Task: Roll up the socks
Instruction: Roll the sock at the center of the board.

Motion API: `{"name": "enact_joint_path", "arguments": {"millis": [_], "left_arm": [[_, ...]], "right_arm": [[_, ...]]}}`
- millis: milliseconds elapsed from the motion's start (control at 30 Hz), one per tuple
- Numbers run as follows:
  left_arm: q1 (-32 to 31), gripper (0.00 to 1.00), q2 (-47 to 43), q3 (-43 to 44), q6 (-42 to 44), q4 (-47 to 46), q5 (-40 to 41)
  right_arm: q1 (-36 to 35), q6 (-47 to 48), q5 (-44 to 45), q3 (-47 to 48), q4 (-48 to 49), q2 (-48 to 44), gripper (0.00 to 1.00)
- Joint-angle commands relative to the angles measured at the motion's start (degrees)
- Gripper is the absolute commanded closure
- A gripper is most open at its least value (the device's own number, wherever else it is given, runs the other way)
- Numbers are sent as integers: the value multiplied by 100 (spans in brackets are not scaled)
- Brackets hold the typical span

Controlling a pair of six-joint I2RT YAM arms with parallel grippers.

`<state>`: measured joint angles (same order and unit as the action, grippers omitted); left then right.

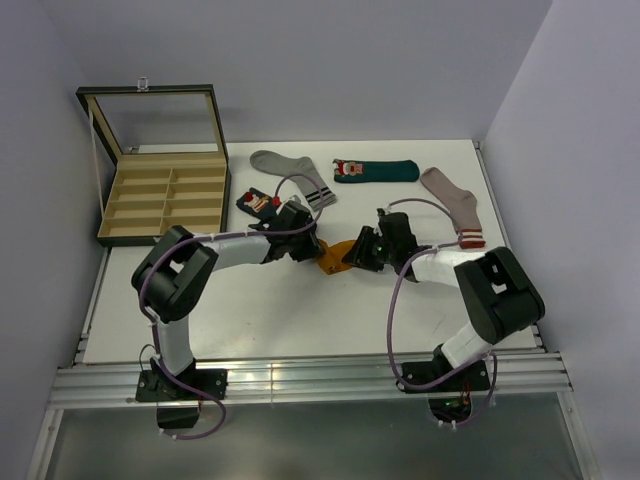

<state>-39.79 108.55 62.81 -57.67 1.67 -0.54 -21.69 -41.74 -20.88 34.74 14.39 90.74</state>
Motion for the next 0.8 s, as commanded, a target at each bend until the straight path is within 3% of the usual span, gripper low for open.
{"name": "enact_joint_path", "arguments": {"millis": [0, 133, 433, 767], "left_arm": [[15, 89, -9, -137, 362, 1142, 695], [15, 89, -106, -128, 370, 1379, 923], [15, 90, -396, -339, 283, 1661, 1126], [15, 90, -414, -251, 353, 1705, 1029]], "right_arm": [[-369, 876, 820, 331, -648, -364, 58], [-1169, 1308, 1786, 332, -491, -609, 58], [-2417, 2204, 3044, 393, 238, -768, 56], [-3069, 2829, 3661, 612, 907, -163, 48]]}}
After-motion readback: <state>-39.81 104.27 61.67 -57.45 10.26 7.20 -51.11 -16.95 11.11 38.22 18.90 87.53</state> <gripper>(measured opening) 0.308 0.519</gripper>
